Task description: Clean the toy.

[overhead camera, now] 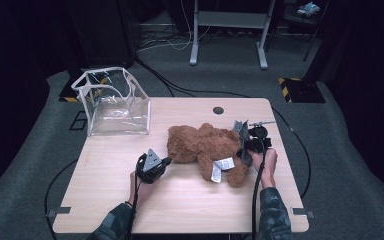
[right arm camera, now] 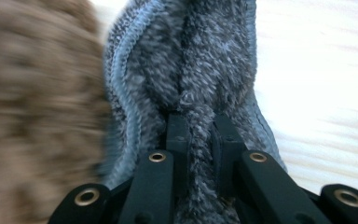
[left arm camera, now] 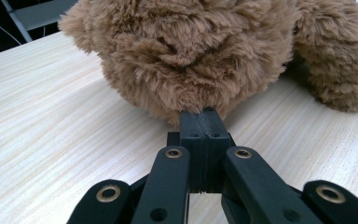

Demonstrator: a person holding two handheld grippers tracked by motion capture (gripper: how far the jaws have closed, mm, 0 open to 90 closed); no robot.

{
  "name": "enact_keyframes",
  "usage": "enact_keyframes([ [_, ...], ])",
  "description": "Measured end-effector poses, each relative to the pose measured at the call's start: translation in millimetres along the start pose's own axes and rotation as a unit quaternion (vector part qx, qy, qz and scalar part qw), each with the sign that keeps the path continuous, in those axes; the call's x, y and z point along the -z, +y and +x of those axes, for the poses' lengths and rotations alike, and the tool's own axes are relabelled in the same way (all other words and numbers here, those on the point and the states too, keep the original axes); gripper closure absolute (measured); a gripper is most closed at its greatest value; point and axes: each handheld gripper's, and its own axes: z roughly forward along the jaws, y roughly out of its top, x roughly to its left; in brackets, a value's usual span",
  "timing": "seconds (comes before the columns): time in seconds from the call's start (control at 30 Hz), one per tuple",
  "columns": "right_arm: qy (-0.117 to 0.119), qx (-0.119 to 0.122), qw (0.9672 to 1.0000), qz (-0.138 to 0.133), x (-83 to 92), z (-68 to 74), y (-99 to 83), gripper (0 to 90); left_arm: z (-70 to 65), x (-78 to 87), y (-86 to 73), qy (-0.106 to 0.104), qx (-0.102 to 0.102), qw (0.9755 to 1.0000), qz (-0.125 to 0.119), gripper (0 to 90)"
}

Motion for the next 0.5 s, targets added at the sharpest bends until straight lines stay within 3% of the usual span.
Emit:
enact_keyframes([
  [0.07, -0.035, 0.006, 0.9992, 0.017, -3.0, -3.8, -1.4, 80.7, 0.0, 0.0, 0.0, 0.000, 0.000, 1.0000, 0.000, 89.7],
  [0.13, -0.037, -0.008, 0.9991, 0.020, -0.1, -8.1, -4.5, 80.7, 0.0, 0.0, 0.0, 0.000, 0.000, 1.0000, 0.000, 89.7],
  [0.33, 0.007, -0.034, 0.9991, -0.024, 38.4, -13.7, -8.0, 80.8, 0.0, -0.1, 0.2, 0.000, -0.001, 1.0000, 0.001, 89.7],
  [0.5, 0.039, -0.014, 0.9975, -0.057, 66.1, -5.5, -5.6, 80.8, 0.0, -0.1, 0.2, 0.000, -0.002, 1.0000, 0.002, 89.7],
])
